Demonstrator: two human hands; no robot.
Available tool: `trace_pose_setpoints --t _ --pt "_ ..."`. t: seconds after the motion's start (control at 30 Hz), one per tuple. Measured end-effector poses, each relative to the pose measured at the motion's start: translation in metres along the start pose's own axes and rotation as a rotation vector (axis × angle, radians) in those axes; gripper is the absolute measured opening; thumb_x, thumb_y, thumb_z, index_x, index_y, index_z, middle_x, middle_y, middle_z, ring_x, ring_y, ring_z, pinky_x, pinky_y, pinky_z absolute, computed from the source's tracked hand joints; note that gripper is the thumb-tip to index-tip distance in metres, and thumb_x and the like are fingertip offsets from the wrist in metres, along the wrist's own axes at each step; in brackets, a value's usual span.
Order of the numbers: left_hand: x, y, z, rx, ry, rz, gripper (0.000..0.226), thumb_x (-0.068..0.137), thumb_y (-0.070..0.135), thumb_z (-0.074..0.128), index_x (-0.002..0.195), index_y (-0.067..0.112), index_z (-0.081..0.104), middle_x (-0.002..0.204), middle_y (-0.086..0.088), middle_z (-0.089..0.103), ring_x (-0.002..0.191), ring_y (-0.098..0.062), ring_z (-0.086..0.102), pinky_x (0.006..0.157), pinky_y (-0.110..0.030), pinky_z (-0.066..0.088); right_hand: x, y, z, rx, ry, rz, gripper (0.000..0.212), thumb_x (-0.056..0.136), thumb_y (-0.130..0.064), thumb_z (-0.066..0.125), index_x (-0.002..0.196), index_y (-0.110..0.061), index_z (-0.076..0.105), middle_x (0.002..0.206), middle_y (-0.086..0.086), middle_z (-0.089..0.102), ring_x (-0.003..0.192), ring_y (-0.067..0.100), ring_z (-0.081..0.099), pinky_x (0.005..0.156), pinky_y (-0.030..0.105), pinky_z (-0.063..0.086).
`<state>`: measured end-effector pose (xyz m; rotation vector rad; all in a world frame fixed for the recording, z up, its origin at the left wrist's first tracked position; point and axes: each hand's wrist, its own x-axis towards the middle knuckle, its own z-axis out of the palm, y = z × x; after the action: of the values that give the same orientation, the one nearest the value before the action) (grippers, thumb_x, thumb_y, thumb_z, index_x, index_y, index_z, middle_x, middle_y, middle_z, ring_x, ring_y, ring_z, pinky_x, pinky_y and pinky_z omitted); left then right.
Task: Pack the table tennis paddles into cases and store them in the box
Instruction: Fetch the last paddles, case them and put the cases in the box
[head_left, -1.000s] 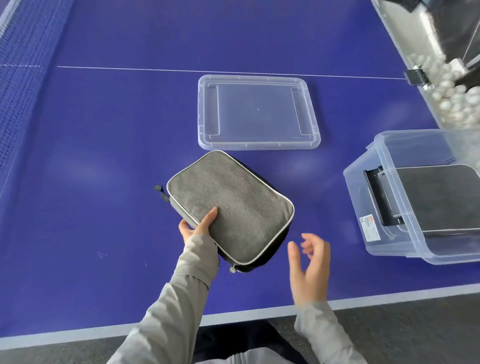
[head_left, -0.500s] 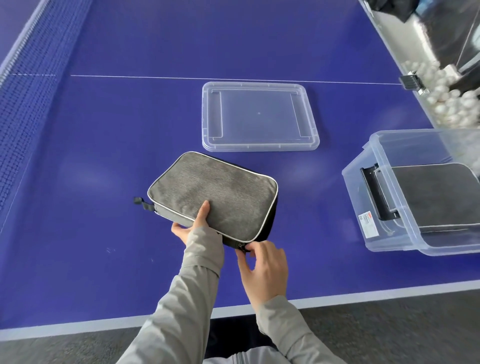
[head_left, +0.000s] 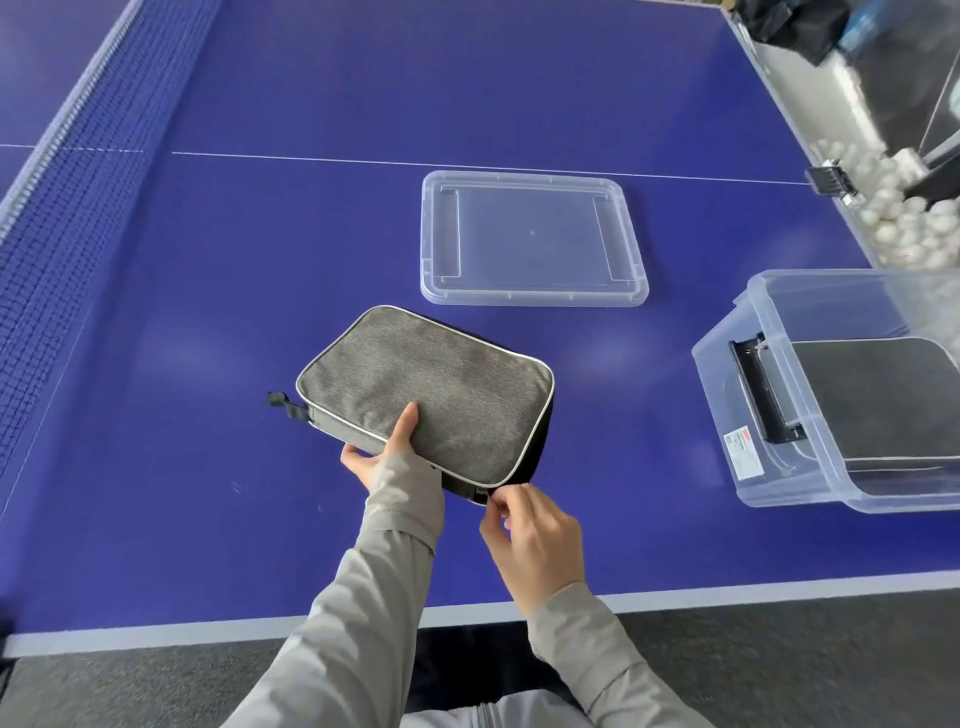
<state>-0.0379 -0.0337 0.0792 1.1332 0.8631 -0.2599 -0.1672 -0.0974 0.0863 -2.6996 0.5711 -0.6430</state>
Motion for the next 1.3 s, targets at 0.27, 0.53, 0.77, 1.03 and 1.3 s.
trace_pose_setpoints --t 0.27,0.53,0.77,1.03,1.3 --pt "0.001 0.017 -0.015 0.064 -0.108 -0.005 0.068 0.068 0.024 0.081 0.123 0.026 0.040 0.104 -0.003 0.063 0.088 -0.021 0.065 0.073 -0.033 0.053 0.006 0.028 -0.014 0.083 0.019 0.190 0.022 0.062 0.002 0.082 0.064 -0.006 0.062 0.052 0.000 0.059 0.043 0.019 0.055 0.039 0.022 0.043" --pt "-0.004 0.030 -0.020 0.101 -0.239 -0.005 0.063 0.069 0.020 0.081 0.121 0.022 0.046 0.100 -0.004 0.067 0.077 -0.021 0.068 0.050 -0.025 0.052 0.022 0.046 -0.009 0.198 -0.011 0.321 0.017 0.077 -0.006 0.075 0.073 -0.005 0.058 0.053 0.003 0.061 0.046 0.025 0.055 0.043 0.031 0.046" --pt "-0.002 0.041 -0.025 0.227 -0.256 -0.046 0.058 0.071 0.030 0.078 0.119 0.023 0.046 0.092 -0.002 0.061 0.059 -0.017 0.054 0.042 -0.022 0.040 0.039 0.041 -0.009 0.253 0.108 0.358 0.015 0.076 0.001 0.072 0.073 -0.002 0.058 0.056 0.003 0.061 0.049 0.018 0.052 0.049 0.025 0.039" --pt "0.012 0.043 -0.043 0.197 -0.349 -0.053 0.046 0.070 0.016 0.078 0.109 0.024 0.054 0.091 -0.002 0.069 0.066 -0.019 0.068 0.043 -0.028 0.050 0.072 0.064 -0.022 0.454 -0.036 0.464 0.013 0.083 -0.002 0.065 0.076 -0.011 0.060 0.059 -0.002 0.058 0.054 0.024 0.057 0.058 0.026 0.048" --pt "0.029 0.069 -0.042 0.303 -0.602 0.044 0.053 0.050 0.009 0.081 0.096 0.026 0.061 0.081 0.002 0.074 0.070 -0.020 0.072 0.054 -0.032 0.056 0.096 0.071 -0.035 0.693 -0.378 0.474 0.022 0.083 -0.001 0.061 0.074 -0.022 0.062 0.067 0.001 0.066 0.057 0.012 0.060 0.062 0.024 0.050"
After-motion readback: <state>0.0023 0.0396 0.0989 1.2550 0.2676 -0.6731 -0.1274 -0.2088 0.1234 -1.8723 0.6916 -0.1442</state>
